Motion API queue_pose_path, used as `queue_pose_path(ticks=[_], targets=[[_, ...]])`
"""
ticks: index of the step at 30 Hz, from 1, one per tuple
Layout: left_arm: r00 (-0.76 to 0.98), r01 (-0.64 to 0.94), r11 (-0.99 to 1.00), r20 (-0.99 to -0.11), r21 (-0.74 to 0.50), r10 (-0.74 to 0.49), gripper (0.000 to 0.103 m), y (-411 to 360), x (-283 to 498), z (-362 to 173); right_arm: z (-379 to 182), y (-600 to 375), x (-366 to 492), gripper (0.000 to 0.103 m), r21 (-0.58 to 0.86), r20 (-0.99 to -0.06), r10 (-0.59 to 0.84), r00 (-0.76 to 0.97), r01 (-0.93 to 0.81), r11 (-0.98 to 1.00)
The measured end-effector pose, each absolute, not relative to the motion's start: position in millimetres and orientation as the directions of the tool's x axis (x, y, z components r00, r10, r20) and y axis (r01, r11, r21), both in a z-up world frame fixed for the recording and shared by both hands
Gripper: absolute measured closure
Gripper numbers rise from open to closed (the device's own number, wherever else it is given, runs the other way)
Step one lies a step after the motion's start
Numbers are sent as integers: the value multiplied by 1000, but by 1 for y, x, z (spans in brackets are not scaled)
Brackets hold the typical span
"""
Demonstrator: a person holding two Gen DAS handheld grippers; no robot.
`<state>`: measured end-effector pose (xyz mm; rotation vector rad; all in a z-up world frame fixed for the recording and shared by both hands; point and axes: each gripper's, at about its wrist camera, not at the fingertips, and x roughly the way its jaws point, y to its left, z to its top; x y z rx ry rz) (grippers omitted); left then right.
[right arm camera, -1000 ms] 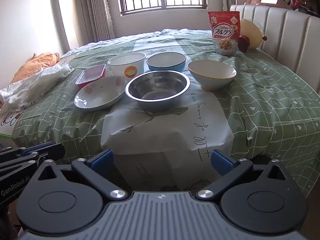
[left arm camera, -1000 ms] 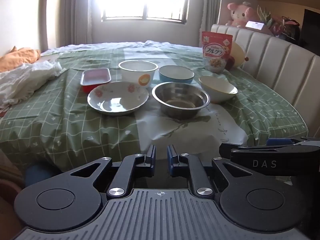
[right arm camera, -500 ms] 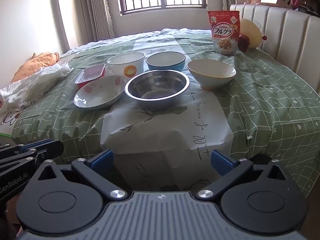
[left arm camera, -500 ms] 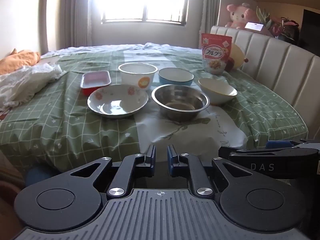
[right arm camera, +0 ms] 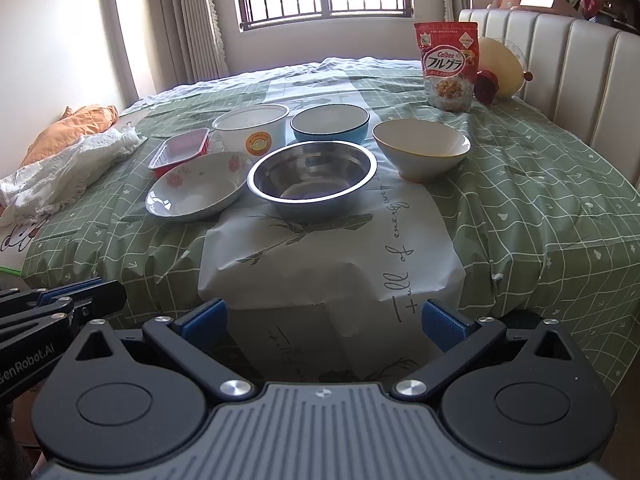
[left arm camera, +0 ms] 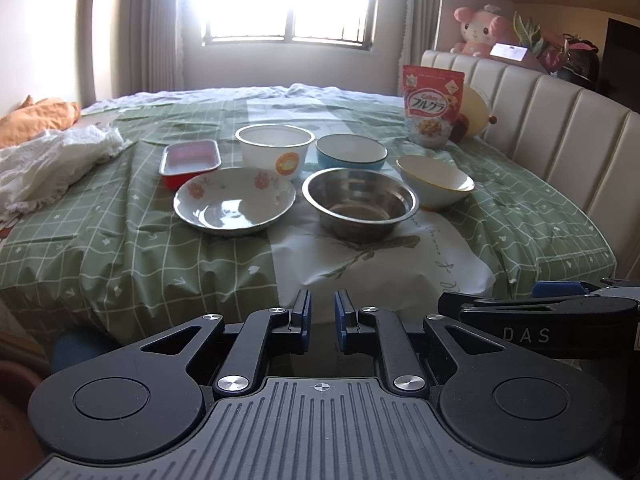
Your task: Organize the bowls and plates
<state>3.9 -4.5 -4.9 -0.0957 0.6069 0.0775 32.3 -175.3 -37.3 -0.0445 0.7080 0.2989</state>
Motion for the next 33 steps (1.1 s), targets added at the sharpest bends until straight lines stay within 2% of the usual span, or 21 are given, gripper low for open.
queue_pose_path(ticks=[33], targets=[[816, -103, 992, -577, -66, 46, 88, -6, 7, -5, -33, -176, 32, 0, 58, -645, 251, 722, -281, 958]])
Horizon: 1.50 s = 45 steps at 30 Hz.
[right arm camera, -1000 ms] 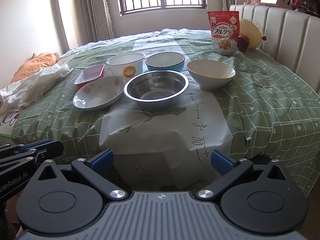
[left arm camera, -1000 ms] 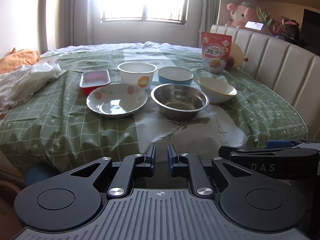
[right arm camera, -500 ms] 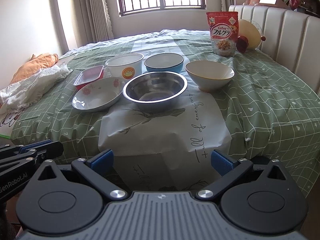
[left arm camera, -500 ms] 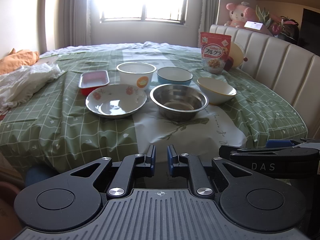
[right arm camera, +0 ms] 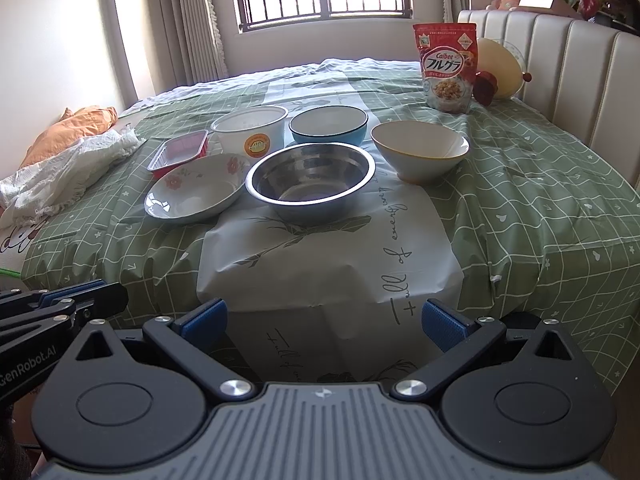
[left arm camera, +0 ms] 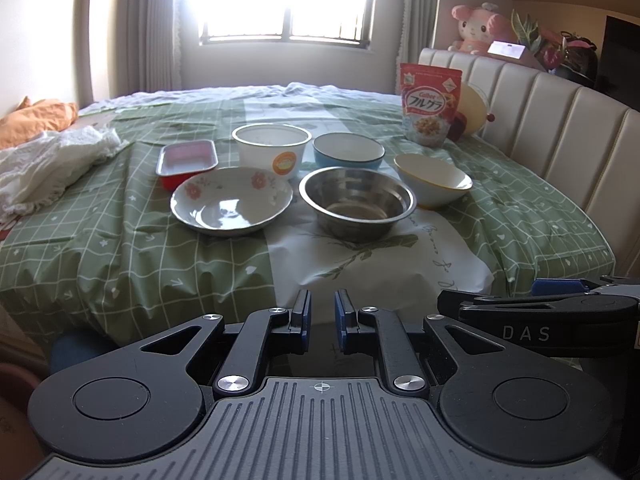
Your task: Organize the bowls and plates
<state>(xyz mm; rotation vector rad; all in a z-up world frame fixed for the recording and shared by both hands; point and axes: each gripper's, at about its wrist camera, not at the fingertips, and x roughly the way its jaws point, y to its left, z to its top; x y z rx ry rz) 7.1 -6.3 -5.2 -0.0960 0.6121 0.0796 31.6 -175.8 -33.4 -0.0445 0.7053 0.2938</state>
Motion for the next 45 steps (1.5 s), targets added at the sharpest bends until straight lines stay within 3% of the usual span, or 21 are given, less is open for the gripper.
queue_pose_path(ticks=[30, 39, 45], targets=[[799, -97, 992, -601, -82, 28, 88, -5, 21, -12, -40, -174, 45, 0, 66, -661, 242, 710, -267, 961], [763, -104, 976, -645, -192, -46, 88, 29, 72, -18, -45, -170, 90, 0, 103, -671, 233, 704, -223, 969], [773, -97, 947, -623, -305, -122, 88, 59, 113, -23, -56, -171, 140, 0, 149, -691, 228, 686, -174, 973]])
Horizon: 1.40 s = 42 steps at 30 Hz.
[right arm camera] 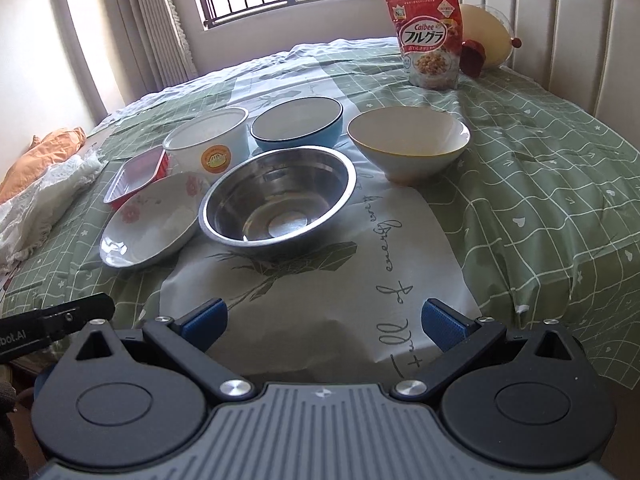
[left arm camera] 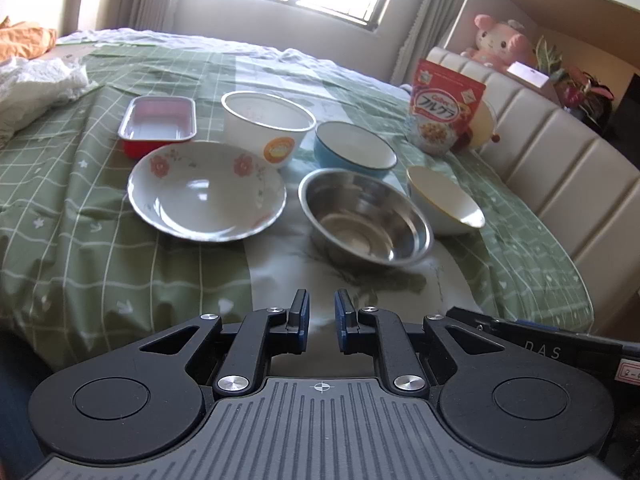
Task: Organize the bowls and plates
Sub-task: 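Reach the left tool to the stainless steel bowl and grasp its rim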
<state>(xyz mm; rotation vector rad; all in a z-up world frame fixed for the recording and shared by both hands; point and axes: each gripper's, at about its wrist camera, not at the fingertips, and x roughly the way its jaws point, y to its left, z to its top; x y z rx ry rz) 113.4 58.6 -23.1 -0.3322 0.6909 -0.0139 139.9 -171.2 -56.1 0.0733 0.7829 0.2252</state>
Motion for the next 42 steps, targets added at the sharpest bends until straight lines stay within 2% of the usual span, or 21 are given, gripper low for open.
queue_pose_path(ticks=[6, 13, 18, 27, 32, 39, 42], targets=[[738, -131, 964, -672, -231, -61, 88, 65, 167, -37, -74, -166, 191, 0, 193, -708, 242, 664, -148, 970], [722, -105, 960, -683, -260, -106, 88, 78, 219, -46, -85, -158, 234, 0, 211, -704, 241, 668, -128, 969], [735, -129, 958, -673, -256, -81, 88, 91, 243, -48, -95, -153, 260, 0, 210, -721, 242, 649, -129, 969], [713, -94, 893, -655, -441, -249, 88, 114, 280, -66, -112, -154, 292, 0, 238, -749, 262, 609, -122, 964], [694, -46, 904, -665, -426, -278, 88, 102, 297, -69, -120, -161, 303, 0, 259, -765, 274, 583, -112, 959], [634, -54, 921, -726, -387, -268, 85, 94, 317, -84, -125, -161, 309, 0, 228, -799, 300, 521, -199, 953], [627, -55, 924, -734, -378, -262, 85, 90, 325, -87, -125, -168, 312, 0, 273, -796, 332, 507, -189, 943]])
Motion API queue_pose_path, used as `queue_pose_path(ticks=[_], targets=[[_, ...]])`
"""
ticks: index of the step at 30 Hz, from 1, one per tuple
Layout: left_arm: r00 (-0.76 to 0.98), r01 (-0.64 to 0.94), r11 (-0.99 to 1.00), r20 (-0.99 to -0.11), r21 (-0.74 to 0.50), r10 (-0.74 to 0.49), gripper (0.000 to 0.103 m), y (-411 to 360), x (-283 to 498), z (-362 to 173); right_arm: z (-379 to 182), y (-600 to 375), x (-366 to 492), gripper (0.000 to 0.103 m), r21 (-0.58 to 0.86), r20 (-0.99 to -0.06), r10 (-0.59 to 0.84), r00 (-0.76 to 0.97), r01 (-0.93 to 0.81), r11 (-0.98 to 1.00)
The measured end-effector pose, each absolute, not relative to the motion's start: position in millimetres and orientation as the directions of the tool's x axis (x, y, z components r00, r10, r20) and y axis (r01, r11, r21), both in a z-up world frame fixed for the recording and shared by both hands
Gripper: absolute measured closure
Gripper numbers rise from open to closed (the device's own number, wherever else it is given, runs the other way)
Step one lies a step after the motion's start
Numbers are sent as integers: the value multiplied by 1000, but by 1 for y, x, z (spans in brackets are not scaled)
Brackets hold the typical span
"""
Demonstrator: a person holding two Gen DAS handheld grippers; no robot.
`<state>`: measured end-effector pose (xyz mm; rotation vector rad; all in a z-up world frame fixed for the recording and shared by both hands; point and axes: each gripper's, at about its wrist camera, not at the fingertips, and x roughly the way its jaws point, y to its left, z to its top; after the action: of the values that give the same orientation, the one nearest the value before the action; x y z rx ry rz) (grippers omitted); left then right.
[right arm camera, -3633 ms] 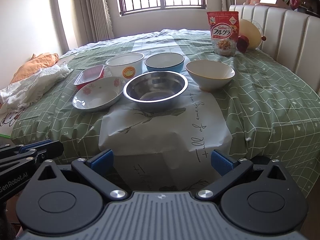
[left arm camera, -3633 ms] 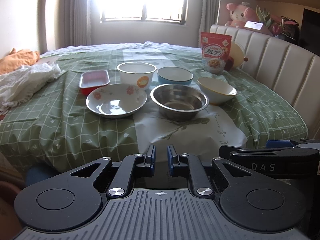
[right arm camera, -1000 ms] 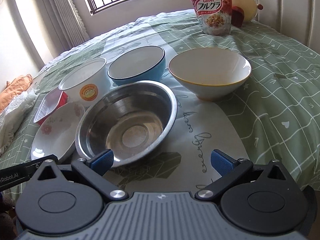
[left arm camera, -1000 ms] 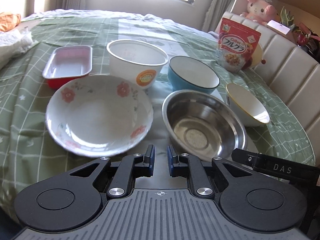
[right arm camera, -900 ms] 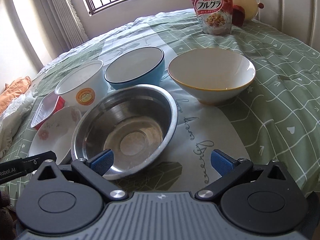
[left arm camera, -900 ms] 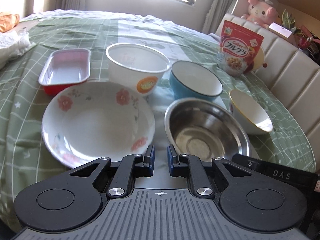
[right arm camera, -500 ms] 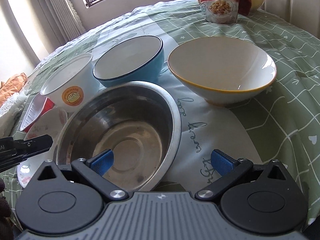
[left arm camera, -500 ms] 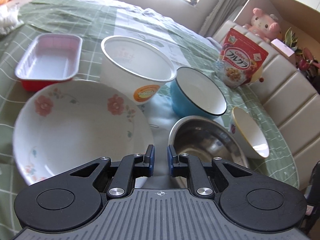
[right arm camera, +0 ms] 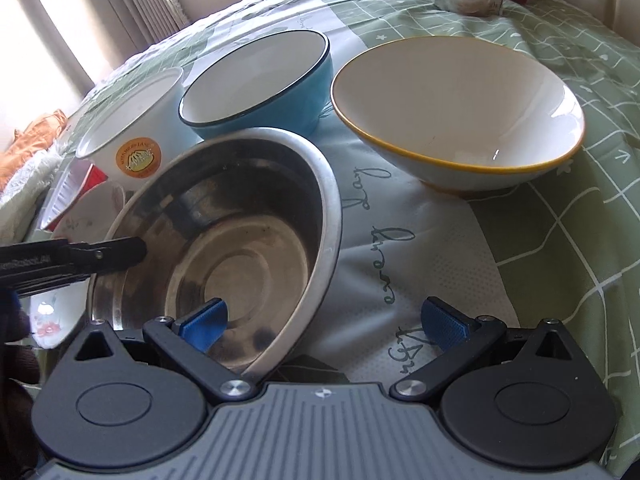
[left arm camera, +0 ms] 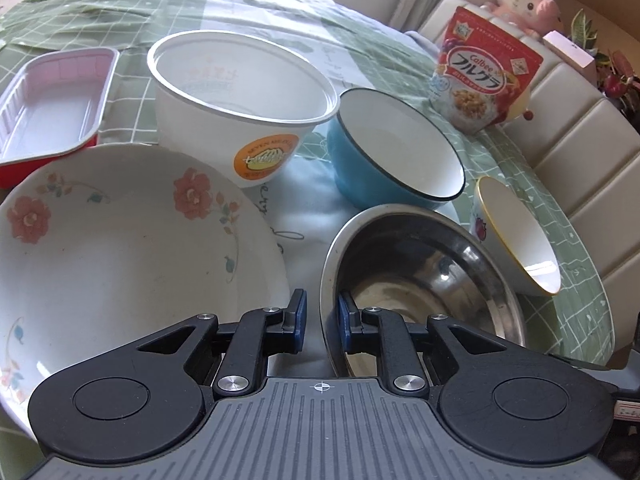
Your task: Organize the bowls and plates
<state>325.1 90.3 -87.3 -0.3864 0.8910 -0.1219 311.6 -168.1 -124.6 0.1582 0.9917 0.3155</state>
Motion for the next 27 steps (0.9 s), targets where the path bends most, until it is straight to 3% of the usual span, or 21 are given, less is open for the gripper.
queue_pose_path(ticks=[4, 9, 14, 18, 27], targets=[[600, -49, 889, -725, -456, -339, 82, 87, 336, -91, -124, -175, 315, 0, 331, -784, 362, 505, -154, 931], [569, -34, 870, -725, -492, -387, 80, 79, 342, -95, -121, -174, 309, 1, 303, -750, 362, 553, -200, 932], [583, -27, 895, -735, -445, -348, 81, 71, 343, -95, -118, -166, 313, 30, 164, -713, 221, 665, -149, 975], [587, -37, 896, -736, -443, -339, 83, 70, 341, -93, -114, -165, 316, 66, 180, -713, 220, 666, -129, 975], [714, -20, 888, -628, -460, -310, 83, 105, 294, -56, -71, -123, 296, 68, 170, -662, 263, 702, -202, 965]])
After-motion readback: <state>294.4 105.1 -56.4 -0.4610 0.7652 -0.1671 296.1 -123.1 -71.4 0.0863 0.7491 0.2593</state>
